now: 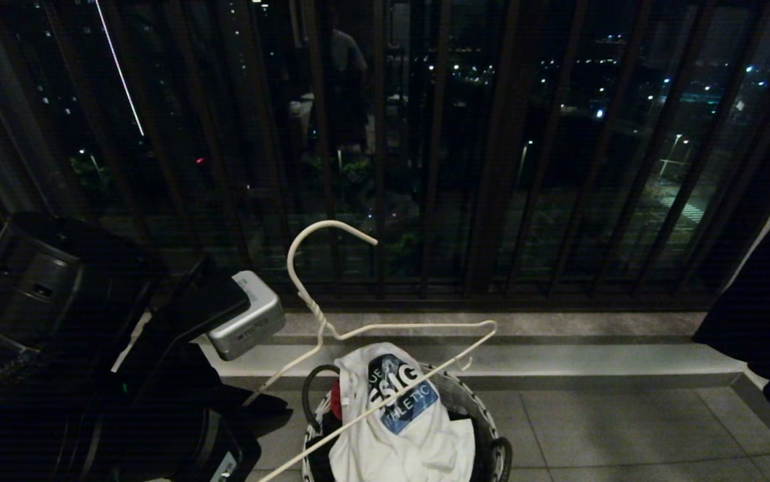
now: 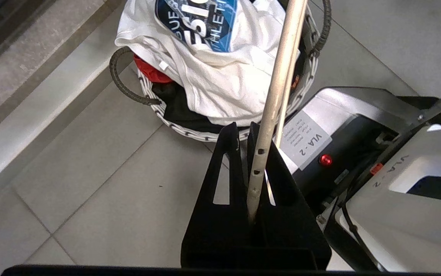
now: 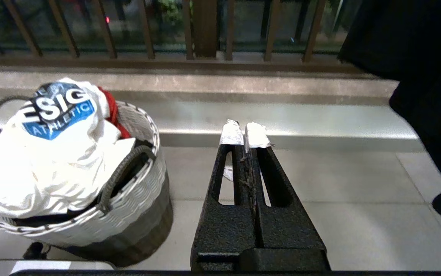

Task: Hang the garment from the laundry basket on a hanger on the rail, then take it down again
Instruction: Pick up clothes from the basket

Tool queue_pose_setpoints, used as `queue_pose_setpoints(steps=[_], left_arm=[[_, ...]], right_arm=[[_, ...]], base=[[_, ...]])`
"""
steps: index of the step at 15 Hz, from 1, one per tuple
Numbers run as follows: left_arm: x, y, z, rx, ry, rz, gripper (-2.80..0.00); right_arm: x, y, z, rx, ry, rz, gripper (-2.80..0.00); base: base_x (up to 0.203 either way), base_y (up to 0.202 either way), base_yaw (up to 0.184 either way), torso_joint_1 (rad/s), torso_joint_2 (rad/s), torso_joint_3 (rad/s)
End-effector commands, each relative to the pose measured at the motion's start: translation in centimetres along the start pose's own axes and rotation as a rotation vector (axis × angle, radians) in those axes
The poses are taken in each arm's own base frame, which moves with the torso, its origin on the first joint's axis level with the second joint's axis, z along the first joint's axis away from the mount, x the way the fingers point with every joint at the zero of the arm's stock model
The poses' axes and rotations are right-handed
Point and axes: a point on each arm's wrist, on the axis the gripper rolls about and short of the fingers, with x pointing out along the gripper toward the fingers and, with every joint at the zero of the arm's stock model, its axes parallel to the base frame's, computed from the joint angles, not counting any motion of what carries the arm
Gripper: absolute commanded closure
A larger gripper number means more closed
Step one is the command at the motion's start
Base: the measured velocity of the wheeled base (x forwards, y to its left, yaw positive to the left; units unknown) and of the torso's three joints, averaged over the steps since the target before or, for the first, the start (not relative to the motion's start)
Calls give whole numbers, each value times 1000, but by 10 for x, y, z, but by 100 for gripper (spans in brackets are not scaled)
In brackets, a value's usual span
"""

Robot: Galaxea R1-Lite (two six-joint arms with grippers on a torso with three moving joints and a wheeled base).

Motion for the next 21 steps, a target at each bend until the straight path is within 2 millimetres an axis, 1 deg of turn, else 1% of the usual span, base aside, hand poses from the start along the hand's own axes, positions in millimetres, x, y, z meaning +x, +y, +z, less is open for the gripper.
queue_pose_setpoints(steps=[1, 6, 10, 21], left_arm=[[-3, 0, 0, 0, -11, 2, 0], [-4, 0, 1, -1, -15, 2, 0], [-12, 1, 3, -5, -46, 4, 0], [-15, 1, 3, -6, -57, 5, 0]], right_arm=[[0, 0, 0, 0, 1, 0, 0], [0, 0, 0, 0, 2, 1, 0], [0, 0, 0, 0, 2, 1, 0], [0, 0, 0, 0, 2, 1, 0]], base=[[0, 0, 0, 6, 2, -194], [0, 0, 0, 2, 2, -201], [0, 0, 0, 5, 3, -193], [0, 0, 0, 3, 3, -199]])
